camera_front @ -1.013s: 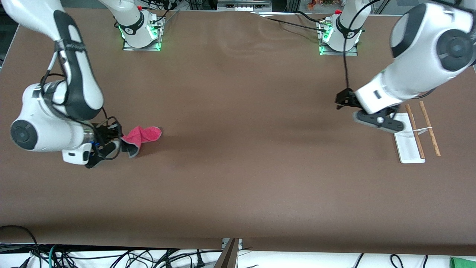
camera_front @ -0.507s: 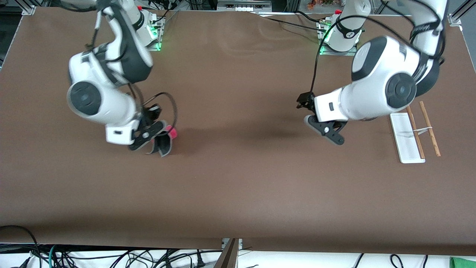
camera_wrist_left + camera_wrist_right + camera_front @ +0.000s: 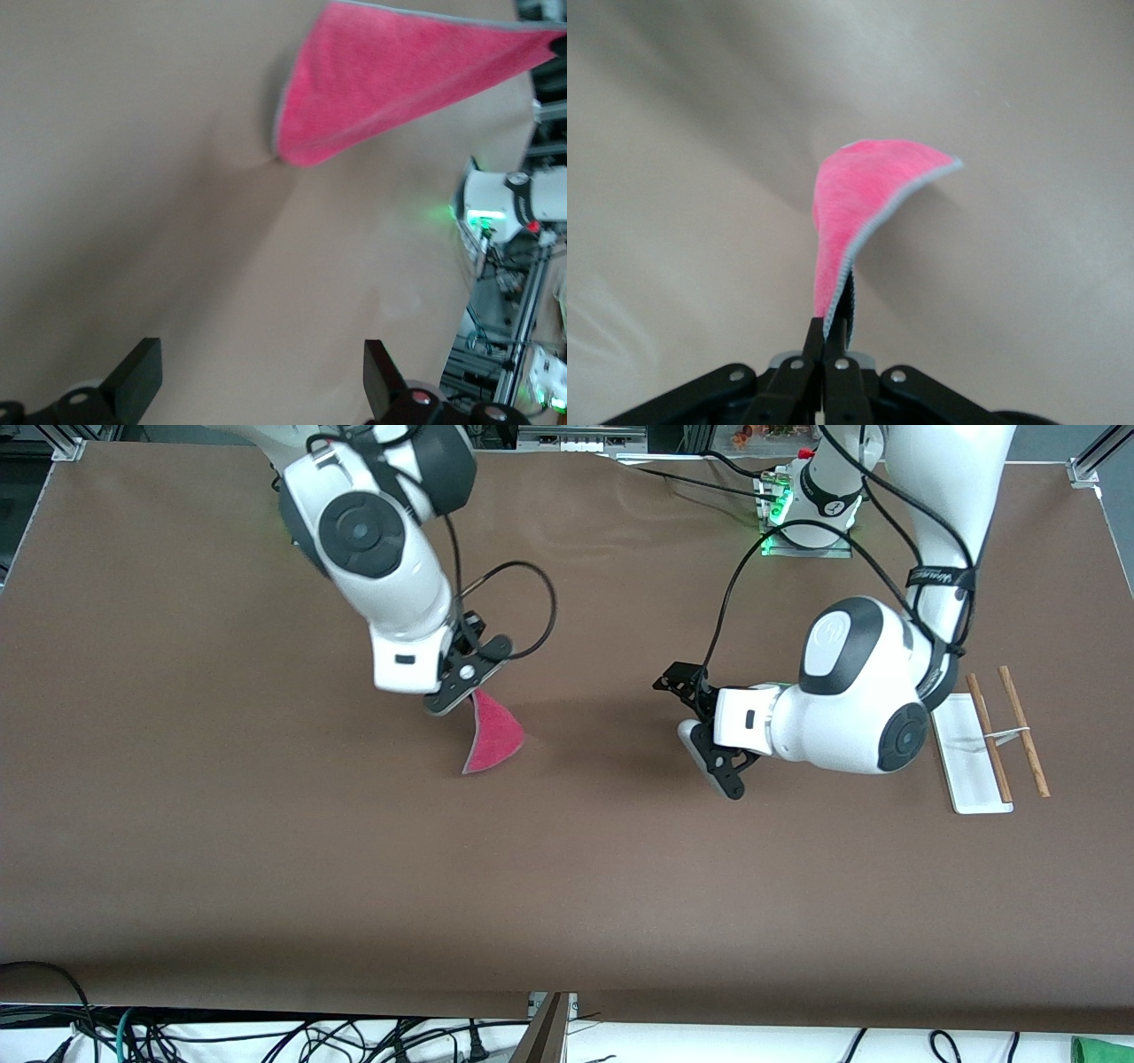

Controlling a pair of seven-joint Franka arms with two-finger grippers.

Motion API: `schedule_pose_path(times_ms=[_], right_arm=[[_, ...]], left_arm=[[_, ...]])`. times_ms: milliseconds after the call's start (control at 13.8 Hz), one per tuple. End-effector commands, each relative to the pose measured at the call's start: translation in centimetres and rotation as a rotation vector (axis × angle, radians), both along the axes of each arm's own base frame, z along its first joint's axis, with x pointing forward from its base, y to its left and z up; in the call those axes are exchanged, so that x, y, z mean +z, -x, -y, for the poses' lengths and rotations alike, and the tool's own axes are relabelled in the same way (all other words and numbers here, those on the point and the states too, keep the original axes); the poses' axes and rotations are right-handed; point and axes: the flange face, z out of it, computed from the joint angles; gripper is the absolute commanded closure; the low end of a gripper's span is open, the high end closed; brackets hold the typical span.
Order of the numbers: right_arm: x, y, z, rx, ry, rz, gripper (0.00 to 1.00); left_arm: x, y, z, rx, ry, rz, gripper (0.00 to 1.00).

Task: Pass towel and hang on rack
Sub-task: 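Lift the towel with the right gripper while the left gripper approaches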

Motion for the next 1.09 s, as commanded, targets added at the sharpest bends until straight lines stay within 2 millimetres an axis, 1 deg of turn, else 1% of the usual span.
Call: schedule_pose_path(times_ms=[0,72,145,217,289,362,434,507,651,724,796,941,1013], right_arm=[[2.1,1.9,-3.8,0.047,-0.015,0.048,1.00],[2.4,2.7,-5.1,0.064,-0.031,0.065,1.00],[2.3,3.1,-6.1,0.067,-0.044,0.080,1.00],[2.0,3.5,-6.9,0.072,-0.052,0.087,1.00],[1.9,4.1,-7.9,0.086,-0.059,0.095,1.00],[1.9,4.8,-8.8,0.101,-0.063,0.098,1.00],[1.9,5.2,-9.3,0.095,-0.067,0.103,1.00],[2.1,5.6,-9.8,0.076,-0.074,0.109,1.00],[2.3,6.4,-10.8,0.082,-0.089,0.123,1.00],[2.4,6.6,-11.1,0.083,-0.093,0.126,1.00],[2.4,6.7,-11.3,0.070,-0.098,0.128,1.00],[2.7,7.3,-11.9,0.076,-0.101,0.132,1.00],[2.8,7.5,-12.0,0.079,-0.102,0.133,1.00]], left_arm=[[-1.6,0.1,3.1,-0.109,0.130,0.038,0.00],[-2.1,0.5,4.0,-0.124,0.153,0.033,0.00],[-2.7,0.5,4.2,-0.138,0.163,0.035,0.00],[-3.7,0.5,4.1,-0.157,0.177,0.038,0.00],[-5.5,0.4,4.1,-0.179,0.220,0.037,0.00],[-7.0,0.3,4.3,-0.190,0.295,0.040,0.00],[-7.7,0.5,4.5,-0.209,0.338,0.052,0.00],[-8.7,0.3,4.1,-0.223,0.352,0.061,0.00],[-10.0,0.1,3.8,-0.220,0.391,0.065,0.00],[-11.0,-0.5,2.9,-0.180,0.428,0.057,0.00],[-12.4,-1.2,1.7,-0.152,0.463,0.056,0.00],[-14.7,-1.5,1.1,-0.094,0.538,0.036,0.00],[-15.5,-1.4,1.4,-0.079,0.574,0.029,0.00]])
